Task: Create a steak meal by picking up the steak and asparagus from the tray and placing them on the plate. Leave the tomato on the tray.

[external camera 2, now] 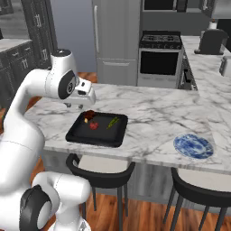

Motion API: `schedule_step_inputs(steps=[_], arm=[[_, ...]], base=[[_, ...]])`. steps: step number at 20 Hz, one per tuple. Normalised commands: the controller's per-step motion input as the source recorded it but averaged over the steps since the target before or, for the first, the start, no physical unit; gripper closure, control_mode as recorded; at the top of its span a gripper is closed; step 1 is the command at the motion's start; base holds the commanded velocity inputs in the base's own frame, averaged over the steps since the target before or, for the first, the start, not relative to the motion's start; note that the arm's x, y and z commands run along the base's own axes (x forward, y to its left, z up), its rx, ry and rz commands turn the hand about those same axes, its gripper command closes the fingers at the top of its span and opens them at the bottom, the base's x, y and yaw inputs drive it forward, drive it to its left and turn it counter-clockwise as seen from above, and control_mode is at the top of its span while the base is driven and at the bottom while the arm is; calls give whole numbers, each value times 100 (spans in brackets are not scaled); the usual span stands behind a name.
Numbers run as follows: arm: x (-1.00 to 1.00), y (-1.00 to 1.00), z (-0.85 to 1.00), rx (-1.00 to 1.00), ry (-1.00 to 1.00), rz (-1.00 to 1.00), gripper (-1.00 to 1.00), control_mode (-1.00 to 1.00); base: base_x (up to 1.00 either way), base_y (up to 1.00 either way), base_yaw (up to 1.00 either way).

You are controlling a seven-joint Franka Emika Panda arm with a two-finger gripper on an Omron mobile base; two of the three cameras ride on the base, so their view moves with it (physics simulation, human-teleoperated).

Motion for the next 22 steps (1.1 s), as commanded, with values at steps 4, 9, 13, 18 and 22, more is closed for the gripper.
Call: schedule_step_inputs(steps=[4,9,13,18,22], arm=[[6,0,-2,0,0,0,-100,-100],[29,-13,-34,0,0,0,-100,-100],[33,-9,-57,0,0,0,-100,-100],[16,39,-36,-5,-2,0,-100,-100],[26,73,-26,-2,0,0,-100,-100]], base=[[0,0,0],[0,0,0],[0,0,0],[0,0,0],[0,0,0]])
